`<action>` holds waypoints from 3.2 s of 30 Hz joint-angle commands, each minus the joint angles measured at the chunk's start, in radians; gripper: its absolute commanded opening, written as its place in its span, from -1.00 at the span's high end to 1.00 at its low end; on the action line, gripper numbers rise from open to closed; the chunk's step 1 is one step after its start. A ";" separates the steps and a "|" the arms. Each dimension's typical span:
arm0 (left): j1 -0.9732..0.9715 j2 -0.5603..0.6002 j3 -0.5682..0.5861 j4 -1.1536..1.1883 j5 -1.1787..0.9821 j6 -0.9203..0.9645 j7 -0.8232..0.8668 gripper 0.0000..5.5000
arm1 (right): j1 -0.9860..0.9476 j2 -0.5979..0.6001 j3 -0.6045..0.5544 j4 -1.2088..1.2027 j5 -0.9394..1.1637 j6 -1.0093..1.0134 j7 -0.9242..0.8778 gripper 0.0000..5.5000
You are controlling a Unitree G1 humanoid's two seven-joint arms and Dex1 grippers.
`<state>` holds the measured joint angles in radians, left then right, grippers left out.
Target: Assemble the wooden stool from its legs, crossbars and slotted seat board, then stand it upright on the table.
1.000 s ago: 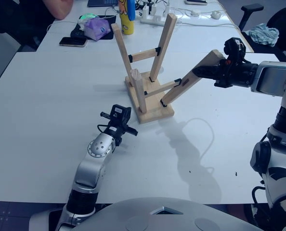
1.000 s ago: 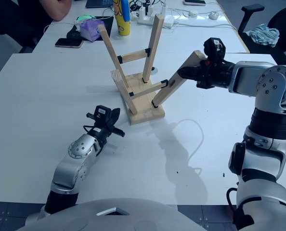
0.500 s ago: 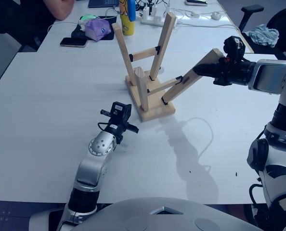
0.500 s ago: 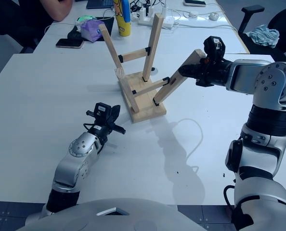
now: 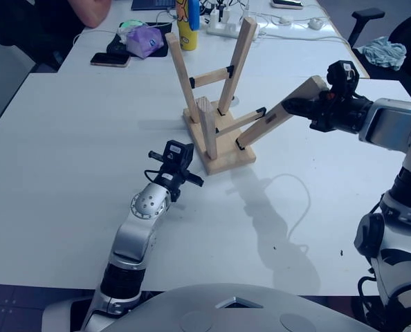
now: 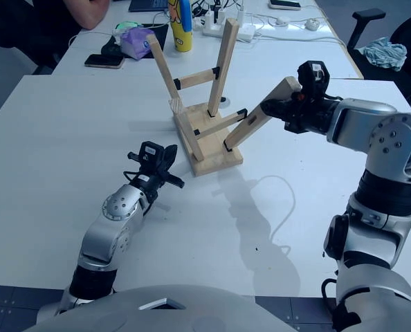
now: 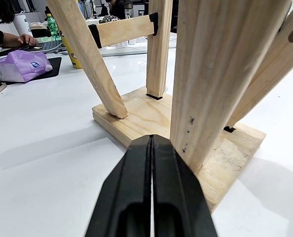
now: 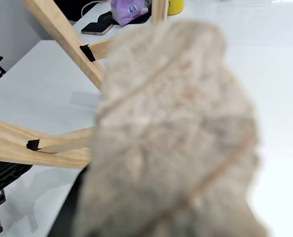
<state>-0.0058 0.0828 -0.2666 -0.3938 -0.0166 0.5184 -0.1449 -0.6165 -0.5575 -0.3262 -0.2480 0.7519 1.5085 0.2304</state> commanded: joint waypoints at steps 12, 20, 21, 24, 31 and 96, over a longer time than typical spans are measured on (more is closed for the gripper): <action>0.002 -0.017 0.000 0.031 0.011 -0.027 0.014 1.00 | -0.031 0.076 -0.011 0.076 -0.099 0.105 -0.163 0.62; 0.016 -0.025 0.011 0.043 0.012 -0.044 0.023 1.00 | -0.072 0.049 0.054 0.124 -0.053 0.106 -0.124 0.62; 0.018 -0.029 0.013 0.043 0.014 -0.046 0.029 1.00 | -0.085 0.042 0.069 0.136 -0.051 0.106 -0.115 0.62; 0.025 -0.041 0.018 0.045 0.020 -0.056 0.048 1.00 | -0.155 0.013 0.129 0.195 -0.069 0.104 -0.077 0.62; 0.035 -0.066 0.014 0.059 0.029 -0.082 0.080 1.00 | -0.262 -0.015 0.207 0.288 -0.105 0.083 -0.006 0.62; -0.325 -0.215 0.159 -0.253 -0.269 0.257 0.109 1.00 | 0.045 -0.002 0.255 0.299 -0.197 0.072 0.045 0.62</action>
<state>-0.2945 -0.0651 -0.1176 -0.6610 -0.2408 0.7473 -0.0387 -0.7545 -0.6049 -0.1473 -0.0190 0.6363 1.4206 0.3601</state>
